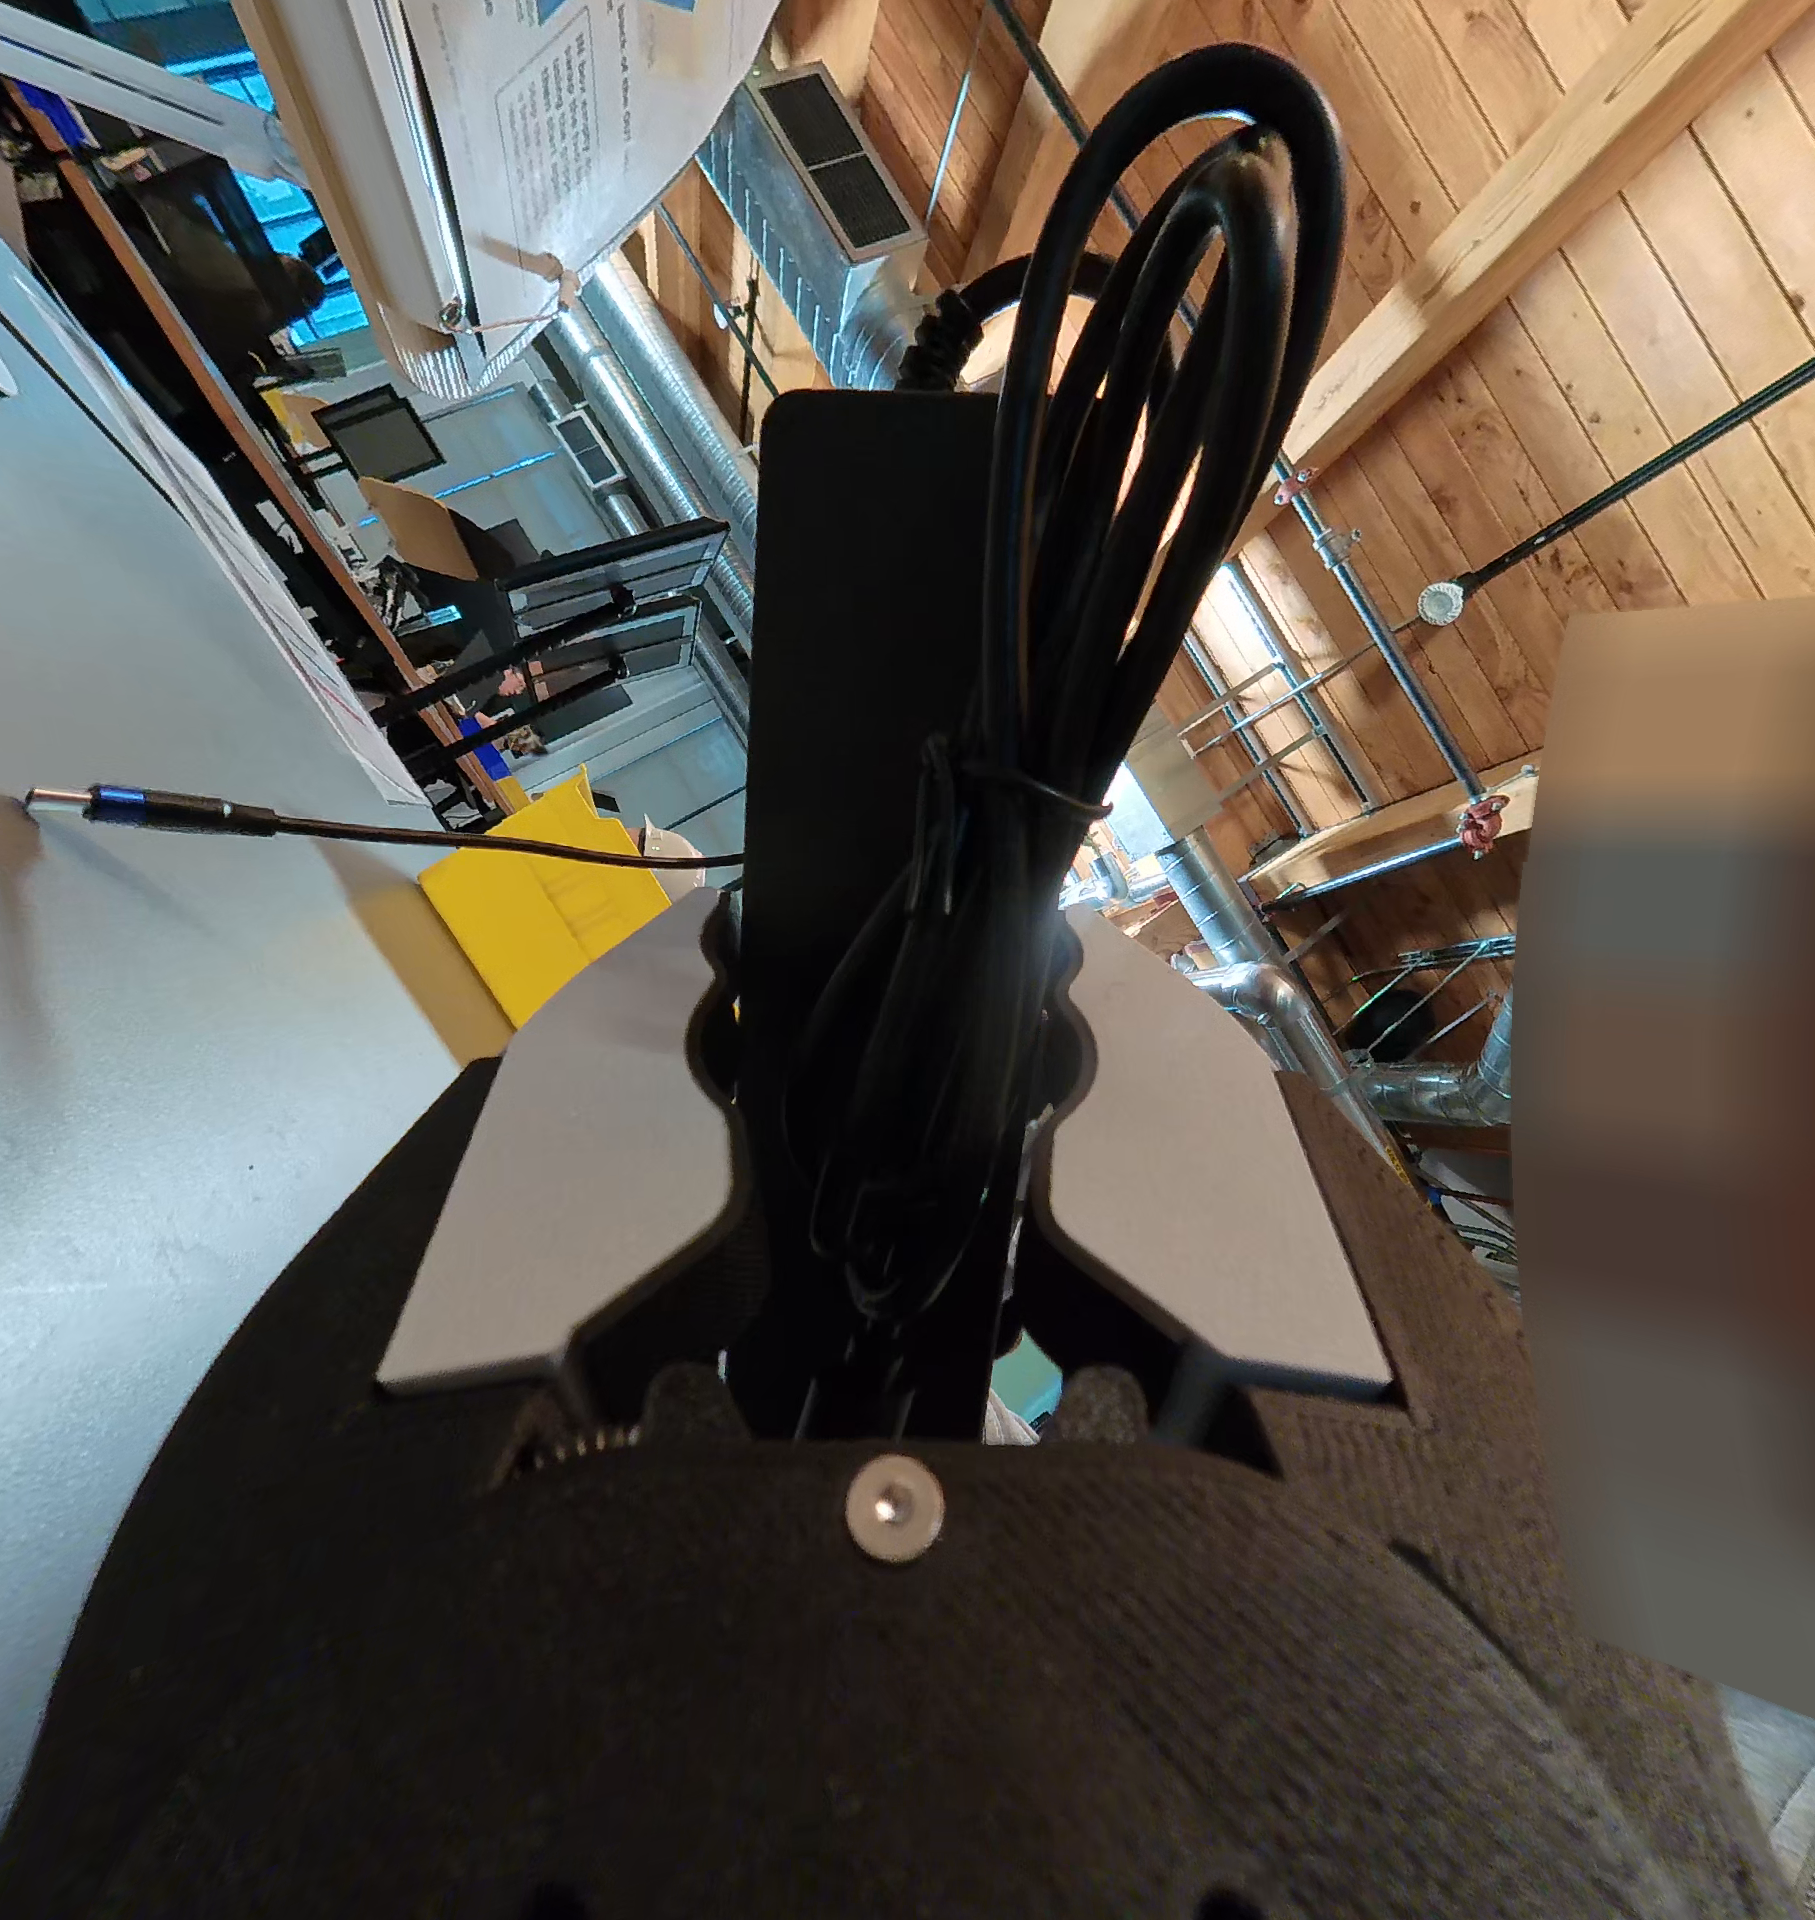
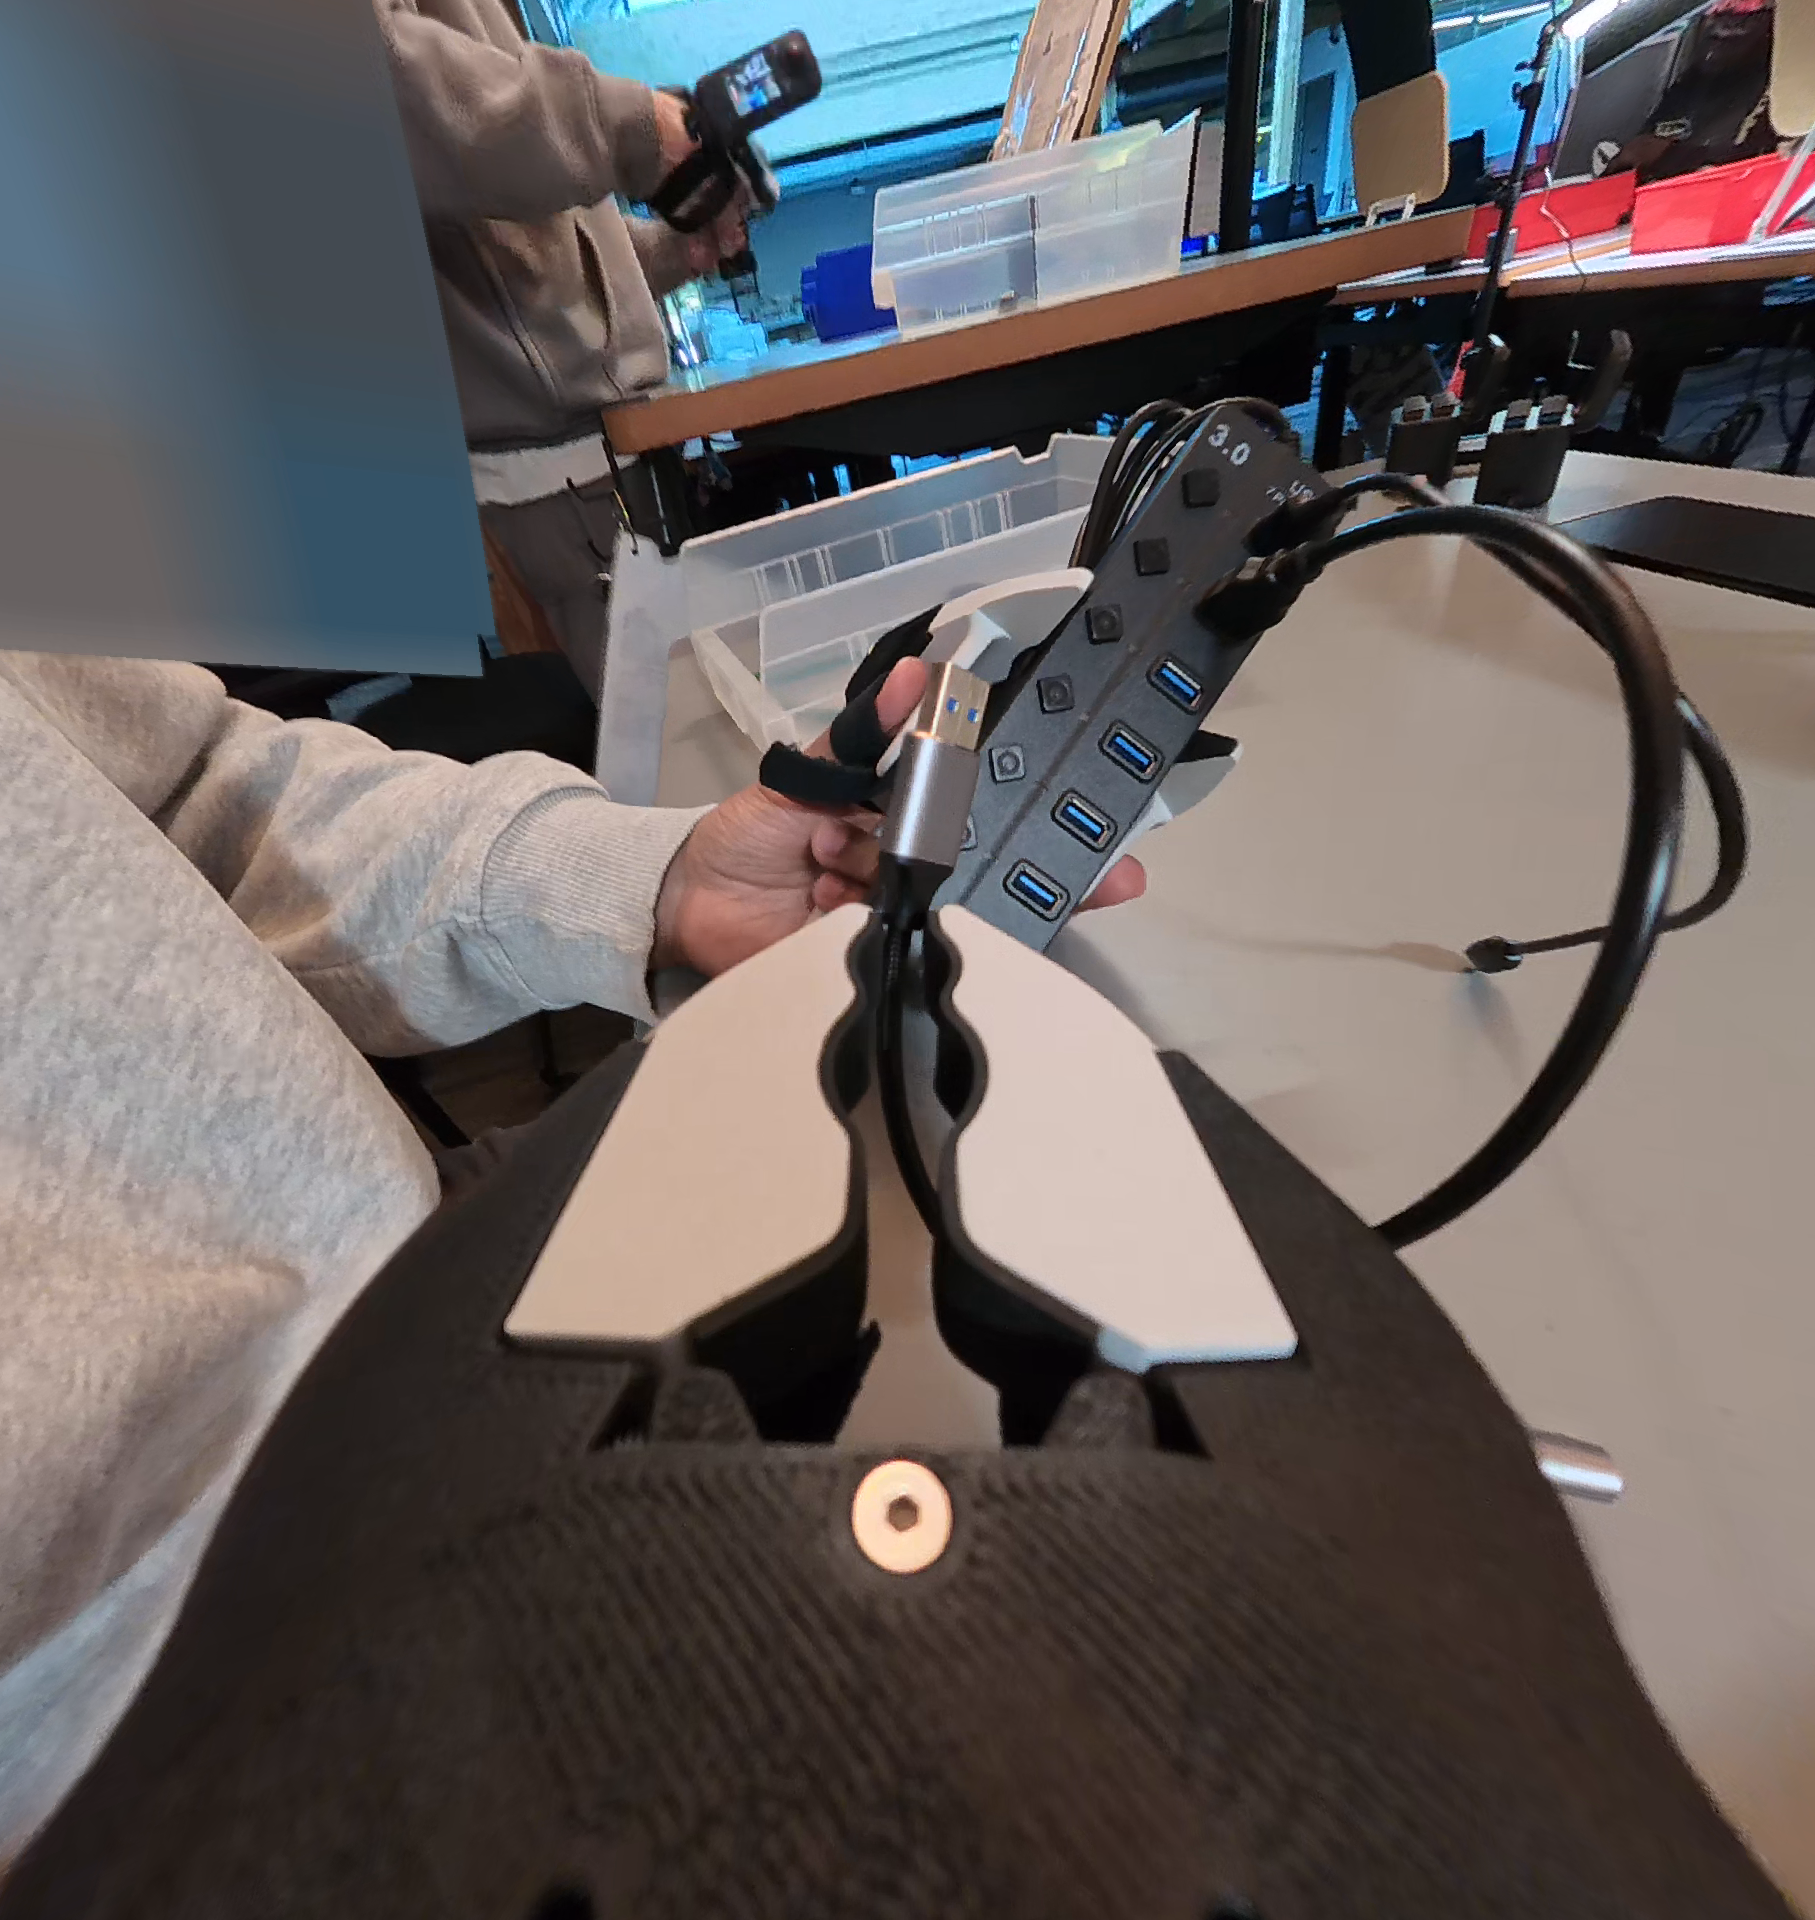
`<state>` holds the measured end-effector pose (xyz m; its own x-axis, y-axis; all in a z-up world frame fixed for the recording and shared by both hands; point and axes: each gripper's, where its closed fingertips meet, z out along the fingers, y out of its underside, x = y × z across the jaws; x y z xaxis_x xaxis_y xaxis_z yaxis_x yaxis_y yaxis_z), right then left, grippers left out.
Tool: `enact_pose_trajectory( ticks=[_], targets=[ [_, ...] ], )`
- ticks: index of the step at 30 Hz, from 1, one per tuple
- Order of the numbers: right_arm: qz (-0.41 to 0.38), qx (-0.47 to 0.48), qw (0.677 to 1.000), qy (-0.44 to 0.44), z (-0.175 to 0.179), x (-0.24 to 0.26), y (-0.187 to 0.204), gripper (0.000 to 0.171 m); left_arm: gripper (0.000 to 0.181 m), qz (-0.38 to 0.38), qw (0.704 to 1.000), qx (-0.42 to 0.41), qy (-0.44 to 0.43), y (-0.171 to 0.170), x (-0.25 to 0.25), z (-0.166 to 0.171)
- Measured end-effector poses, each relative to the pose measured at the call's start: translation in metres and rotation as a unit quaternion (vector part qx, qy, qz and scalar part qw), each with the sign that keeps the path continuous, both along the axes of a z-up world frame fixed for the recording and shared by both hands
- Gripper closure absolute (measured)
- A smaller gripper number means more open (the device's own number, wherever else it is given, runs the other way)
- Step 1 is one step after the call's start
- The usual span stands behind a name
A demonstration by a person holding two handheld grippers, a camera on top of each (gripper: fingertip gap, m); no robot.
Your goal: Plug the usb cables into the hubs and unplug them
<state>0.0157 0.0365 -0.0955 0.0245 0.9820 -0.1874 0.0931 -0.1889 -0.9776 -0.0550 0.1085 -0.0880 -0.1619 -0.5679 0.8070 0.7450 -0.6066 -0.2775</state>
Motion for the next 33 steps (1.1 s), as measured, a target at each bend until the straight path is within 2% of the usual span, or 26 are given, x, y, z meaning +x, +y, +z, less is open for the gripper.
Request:
enact_pose_trajectory(
  ticks=[8, 11, 17, 33],
  targets=[
    [0.018, -0.079, 0.996, 0.047, 0.008, 0.006, 0.005, 0.164, 0.124, -0.008, 1.0, 0.01, -0.003, -0.004, 0.004, 0.003],
    [0.021, -0.111, 0.993, 0.04, 0.003, 0.005, 0.008, 0.164, 0.124, -0.01, 1.0, 0.011, -0.001, -0.004, 0.006, 0.002],
    [0.024, -0.087, 0.992, -0.088, -0.036, -0.006, -0.002, 0.164, 0.124, -0.007, 1.0, 0.009, -0.001, -0.004, 0.005, 0.002],
    [-0.019, 0.024, 0.965, -0.26, -0.087, -0.003, 0.004, 0.164, 0.125, 0.008, 1.0, 0.003, -0.002, 0.0, -0.002, 0.001]
  ],
)
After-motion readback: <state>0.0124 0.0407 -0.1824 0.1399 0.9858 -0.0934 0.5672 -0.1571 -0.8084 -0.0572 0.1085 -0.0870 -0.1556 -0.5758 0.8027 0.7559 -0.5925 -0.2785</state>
